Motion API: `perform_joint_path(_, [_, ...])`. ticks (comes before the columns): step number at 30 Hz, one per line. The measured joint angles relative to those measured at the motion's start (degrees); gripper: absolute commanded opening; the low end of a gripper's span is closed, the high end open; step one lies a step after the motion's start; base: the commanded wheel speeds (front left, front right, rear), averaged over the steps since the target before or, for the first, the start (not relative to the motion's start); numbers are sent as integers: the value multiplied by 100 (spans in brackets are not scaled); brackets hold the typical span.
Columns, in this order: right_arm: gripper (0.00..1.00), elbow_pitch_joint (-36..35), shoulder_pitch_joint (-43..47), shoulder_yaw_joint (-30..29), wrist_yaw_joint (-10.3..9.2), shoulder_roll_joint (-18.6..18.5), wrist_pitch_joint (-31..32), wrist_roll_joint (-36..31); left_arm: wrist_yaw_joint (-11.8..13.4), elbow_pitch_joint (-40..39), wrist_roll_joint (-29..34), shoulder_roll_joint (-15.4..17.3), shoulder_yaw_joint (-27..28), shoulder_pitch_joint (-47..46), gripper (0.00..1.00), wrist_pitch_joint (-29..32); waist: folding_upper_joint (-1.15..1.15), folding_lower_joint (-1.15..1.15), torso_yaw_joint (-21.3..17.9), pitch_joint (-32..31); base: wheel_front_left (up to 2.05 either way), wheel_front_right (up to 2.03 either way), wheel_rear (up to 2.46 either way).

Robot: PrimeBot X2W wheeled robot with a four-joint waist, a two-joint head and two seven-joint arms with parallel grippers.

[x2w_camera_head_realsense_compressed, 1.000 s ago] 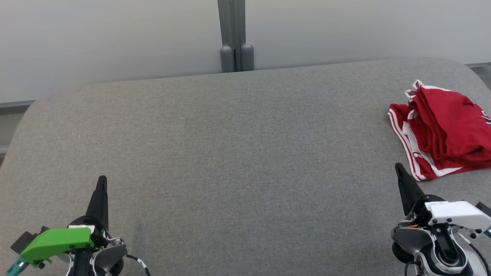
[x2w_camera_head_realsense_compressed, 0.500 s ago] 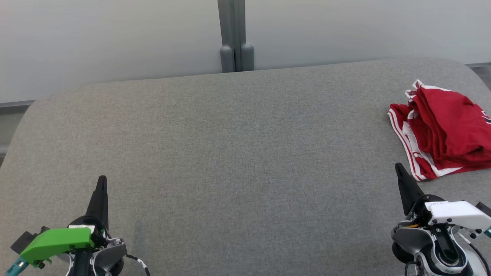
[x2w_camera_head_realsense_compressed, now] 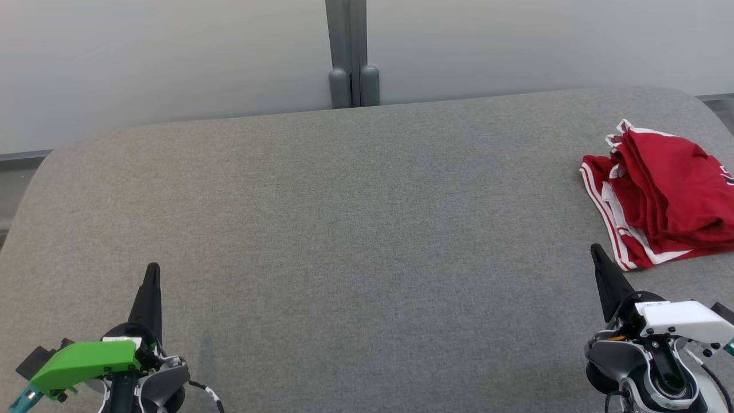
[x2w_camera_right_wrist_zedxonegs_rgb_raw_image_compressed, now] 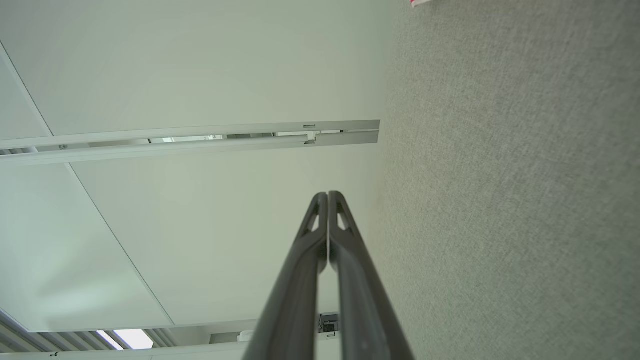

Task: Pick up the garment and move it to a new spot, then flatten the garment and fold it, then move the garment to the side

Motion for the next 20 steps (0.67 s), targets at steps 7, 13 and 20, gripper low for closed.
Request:
perform_joint_path(7, [0,0,0,0,-1,0,0,0,0,0,0,0,0,0,0,0,0,0,0,0,0,0,0])
perform_joint_path(13, [0,-1,0,0,-1,0,0,0,0,-1,0,0,0,0,0,0,0,0,0,0,0,0,0])
perform_joint_path(20, [0,-1,0,0,-1,0,0,0,0,-1,0,0,0,0,0,0,0,0,0,0,0,0,0])
